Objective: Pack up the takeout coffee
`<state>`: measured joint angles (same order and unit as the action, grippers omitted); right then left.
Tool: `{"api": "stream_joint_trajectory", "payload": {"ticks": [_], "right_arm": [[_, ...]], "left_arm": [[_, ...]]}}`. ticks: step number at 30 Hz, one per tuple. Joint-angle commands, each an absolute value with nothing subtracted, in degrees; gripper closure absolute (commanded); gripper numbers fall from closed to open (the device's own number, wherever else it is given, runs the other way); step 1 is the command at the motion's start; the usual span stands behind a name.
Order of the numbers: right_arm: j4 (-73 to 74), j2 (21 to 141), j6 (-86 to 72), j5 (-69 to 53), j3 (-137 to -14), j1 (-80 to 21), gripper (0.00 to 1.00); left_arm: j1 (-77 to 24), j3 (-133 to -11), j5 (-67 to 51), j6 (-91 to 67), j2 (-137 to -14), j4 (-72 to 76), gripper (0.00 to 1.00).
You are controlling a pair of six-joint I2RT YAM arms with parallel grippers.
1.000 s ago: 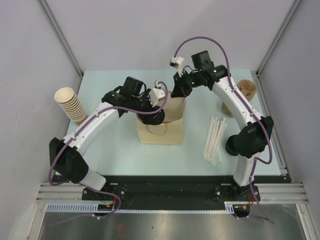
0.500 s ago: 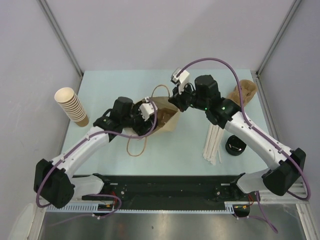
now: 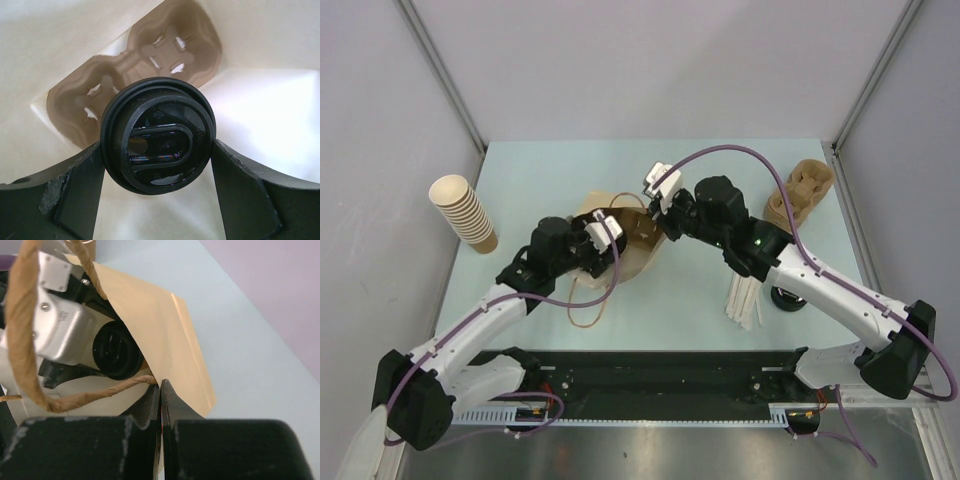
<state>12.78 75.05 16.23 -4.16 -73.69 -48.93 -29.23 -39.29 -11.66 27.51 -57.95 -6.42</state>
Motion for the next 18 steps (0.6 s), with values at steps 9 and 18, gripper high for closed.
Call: {"api": "stream_joint_trajectory", "payload": {"ticks": [9, 18], "right_arm": [[13.17, 74.26, 17.23, 3.34, -76.46, -52.47, 1.00], [14.50, 75.59, 14.68, 4.57, -78.57, -53.70, 1.00]], "left_arm": [[-29.44, -37.18, -7.73, 31.55, -53.44, -0.62, 0.95], [-29.88, -40.42, -2.46, 28.23, -58.53, -2.55, 0.99]]}}
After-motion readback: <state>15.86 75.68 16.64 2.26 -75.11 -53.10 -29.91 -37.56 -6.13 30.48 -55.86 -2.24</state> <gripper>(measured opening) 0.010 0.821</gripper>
